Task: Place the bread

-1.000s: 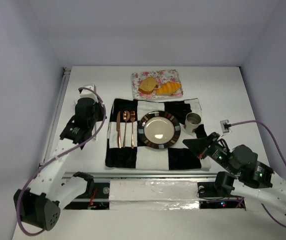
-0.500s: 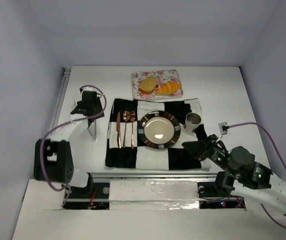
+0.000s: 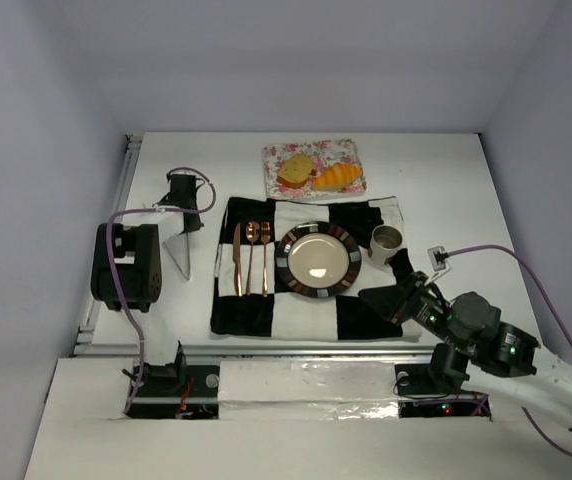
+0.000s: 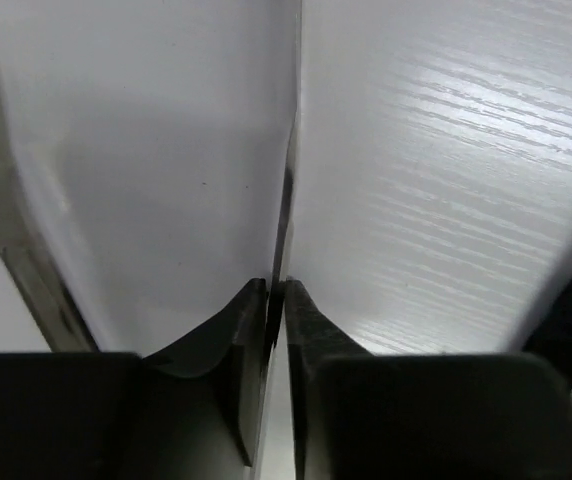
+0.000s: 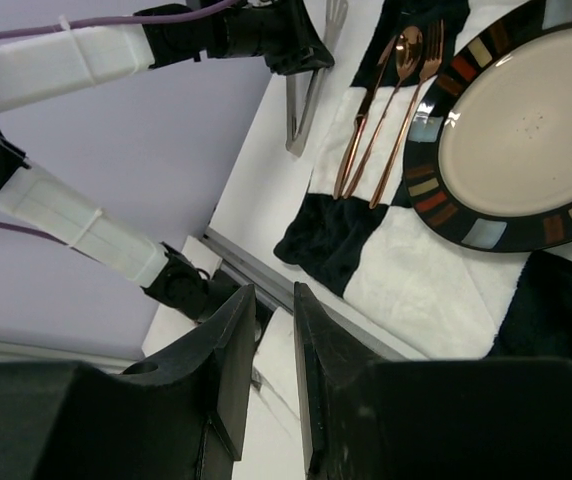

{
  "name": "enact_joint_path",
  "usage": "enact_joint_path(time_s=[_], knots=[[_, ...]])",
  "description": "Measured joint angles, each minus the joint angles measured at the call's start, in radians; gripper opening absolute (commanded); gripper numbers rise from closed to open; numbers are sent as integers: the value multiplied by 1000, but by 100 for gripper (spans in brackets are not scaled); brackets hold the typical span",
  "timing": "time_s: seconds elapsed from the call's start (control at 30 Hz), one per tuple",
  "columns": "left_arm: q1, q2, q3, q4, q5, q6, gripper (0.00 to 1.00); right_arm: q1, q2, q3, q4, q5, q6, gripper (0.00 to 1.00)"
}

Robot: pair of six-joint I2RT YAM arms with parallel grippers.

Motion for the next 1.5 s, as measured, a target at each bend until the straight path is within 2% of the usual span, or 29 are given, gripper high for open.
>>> enact_joint_path(time_s=[0.03,0.17,0.27,0.3,0.33,0.37,0.4,0.5,0.53,0.7,0.8,1.0,1.2,1.3,1.47,1.5], knots=[[3,8,0,3,2,3,0,0,0,-2,2,-1,3,28],[5,8,11,12,1,13,0,0,21,-3,14,-4,6,29],[5,-13,11,13,7,8,0,0,73,-3,42,-14,5,44],[5,-34,10,13,13,4,0,0,96,-3,57,-20,4,53],[5,-68,9,13,25,-5,0,0,125,-3,77,-29,2,59],[5,-105,5,14,38,-13,0,0,161,-1,101,-37,-2,65],[5,-161,1,18,58,-24,0,0,196,-1,126,-46,-6,76],[1,-341,-12,55,130,-63,0,0,336,14,204,-78,-16,96],[-1,-401,-16,69,163,-76,0,0,378,19,233,-86,-18,99],[-15,-692,-89,177,379,-173,0,0,614,98,381,-122,-32,100],[-18,-821,-161,257,555,-250,0,0,731,167,480,-147,-49,100],[-19,-1018,-383,528,862,-508,0,-5,918,297,686,-220,-64,100],[-19,-1072,-618,1030,1026,-874,0,-7,1075,389,806,-319,-62,100],[-19,-1061,-658,1150,1059,-996,0,-7,1120,398,834,-341,-53,100],[-19,-1056,-684,1256,1086,-1131,0,-10,1212,418,906,-412,-29,99],[-19,-1054,-689,1268,1090,-1155,0,-10,1233,424,930,-430,-21,93]])
